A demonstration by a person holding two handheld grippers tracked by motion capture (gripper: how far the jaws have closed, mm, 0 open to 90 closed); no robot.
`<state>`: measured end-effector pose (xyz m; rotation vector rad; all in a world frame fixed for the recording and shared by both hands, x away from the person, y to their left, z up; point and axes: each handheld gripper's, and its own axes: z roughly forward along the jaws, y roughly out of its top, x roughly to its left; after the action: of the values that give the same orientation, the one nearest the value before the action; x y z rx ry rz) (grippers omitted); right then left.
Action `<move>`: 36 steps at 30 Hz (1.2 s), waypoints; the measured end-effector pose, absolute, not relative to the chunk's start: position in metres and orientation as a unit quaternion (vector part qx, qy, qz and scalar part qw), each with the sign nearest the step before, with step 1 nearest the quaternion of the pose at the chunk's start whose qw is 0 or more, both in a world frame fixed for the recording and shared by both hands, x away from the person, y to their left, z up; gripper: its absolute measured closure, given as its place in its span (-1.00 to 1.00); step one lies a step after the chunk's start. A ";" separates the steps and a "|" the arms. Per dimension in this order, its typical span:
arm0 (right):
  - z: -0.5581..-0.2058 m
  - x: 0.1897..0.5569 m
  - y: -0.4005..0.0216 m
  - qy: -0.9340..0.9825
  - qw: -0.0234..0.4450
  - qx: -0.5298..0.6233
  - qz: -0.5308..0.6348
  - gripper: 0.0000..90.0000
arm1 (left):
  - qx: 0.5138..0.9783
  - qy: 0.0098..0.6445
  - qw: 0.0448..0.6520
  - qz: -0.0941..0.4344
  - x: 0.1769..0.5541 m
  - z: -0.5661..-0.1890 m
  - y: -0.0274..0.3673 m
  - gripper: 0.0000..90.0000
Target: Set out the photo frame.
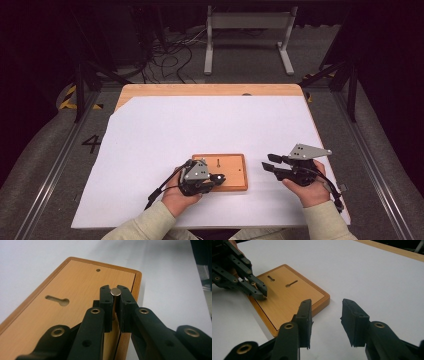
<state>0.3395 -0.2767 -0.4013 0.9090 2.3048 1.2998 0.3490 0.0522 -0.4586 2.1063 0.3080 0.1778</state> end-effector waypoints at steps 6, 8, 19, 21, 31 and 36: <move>-0.401 0.340 -0.277 0.812 0.172 0.319 0.458 0.35 | 0.869 0.092 0.473 0.110 0.344 -0.459 0.051 0.86; -0.401 0.340 -0.276 0.814 0.173 0.315 0.456 0.35 | 0.867 0.089 0.475 0.117 0.343 -0.460 0.051 0.86; -0.400 0.340 -0.272 0.821 0.184 0.299 0.450 0.38 | 0.863 -0.004 0.452 0.224 0.323 -0.463 0.050 0.84; -0.399 0.340 -0.270 0.823 0.186 0.293 0.450 0.39 | 0.861 -0.018 0.443 0.249 0.318 -0.464 0.049 0.83; -0.398 0.341 -0.267 0.828 0.194 0.303 0.429 0.45 | 0.853 -0.055 0.424 0.299 0.305 -0.466 0.048 0.84; -0.398 0.348 -0.261 0.831 0.161 0.318 0.426 0.40 | 0.851 -0.057 0.425 0.303 0.304 -0.467 0.048 0.84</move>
<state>0.3476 -0.2606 -0.3980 0.9089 2.3735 1.2171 0.3036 0.0483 -0.4672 2.1279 -0.1421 0.7577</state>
